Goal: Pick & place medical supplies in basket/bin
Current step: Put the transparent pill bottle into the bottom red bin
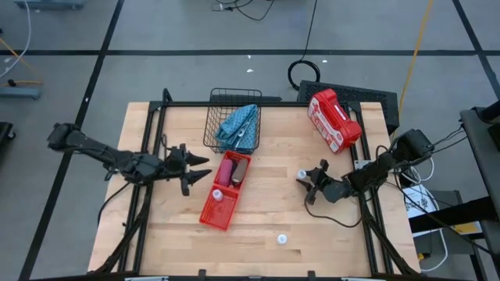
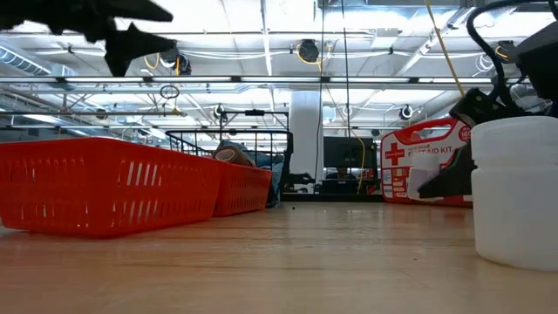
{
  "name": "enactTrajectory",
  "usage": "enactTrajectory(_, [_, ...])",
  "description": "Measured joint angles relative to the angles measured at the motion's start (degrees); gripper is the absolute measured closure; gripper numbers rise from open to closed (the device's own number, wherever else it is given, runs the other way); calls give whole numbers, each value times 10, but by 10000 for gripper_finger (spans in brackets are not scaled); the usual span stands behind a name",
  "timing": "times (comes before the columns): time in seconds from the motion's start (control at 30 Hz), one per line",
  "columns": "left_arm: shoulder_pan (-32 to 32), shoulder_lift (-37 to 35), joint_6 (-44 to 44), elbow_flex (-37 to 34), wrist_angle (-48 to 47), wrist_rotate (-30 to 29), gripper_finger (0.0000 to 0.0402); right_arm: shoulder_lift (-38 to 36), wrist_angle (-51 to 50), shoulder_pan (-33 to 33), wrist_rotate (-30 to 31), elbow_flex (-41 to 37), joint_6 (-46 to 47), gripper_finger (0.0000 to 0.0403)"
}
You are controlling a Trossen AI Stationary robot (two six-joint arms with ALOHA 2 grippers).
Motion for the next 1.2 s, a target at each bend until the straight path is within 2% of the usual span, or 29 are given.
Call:
enactTrajectory(0.1, [26, 44, -24, 56, -39, 58, 179, 0, 24, 0, -25, 9, -41, 269])
enactTrajectory(0.23, [55, 163, -13, 199, -204, 131, 179, 0, 28, 0, -28, 45, -96, 270])
enactTrajectory(0.4, [82, 352, 47, 414, -434, 166, 179, 0, -1, -4, -46, 98, -138, 269])
enactTrajectory(0.53, [90, 489, 121, 556, -531, 187, 179, 0, -41, -13, -85, 133, -149, 269])
enactTrajectory(0.67, [89, 583, 197, 654, -549, 194, 179, 0, -60, -18, -88, 162, -163, 269])
enactTrajectory(0.8, [86, 642, 240, 712, -541, 195, 179, 0, -62, -22, -106, 181, -188, 269])
enactTrajectory(1.03, [87, 681, 258, 749, -519, 195, 179, 7, -60, -45, -137, 204, -227, 269])
enactTrajectory(1.2, [98, 685, 250, 748, -473, 239, 179, 17, -58, -62, -182, 216, -242, 268])
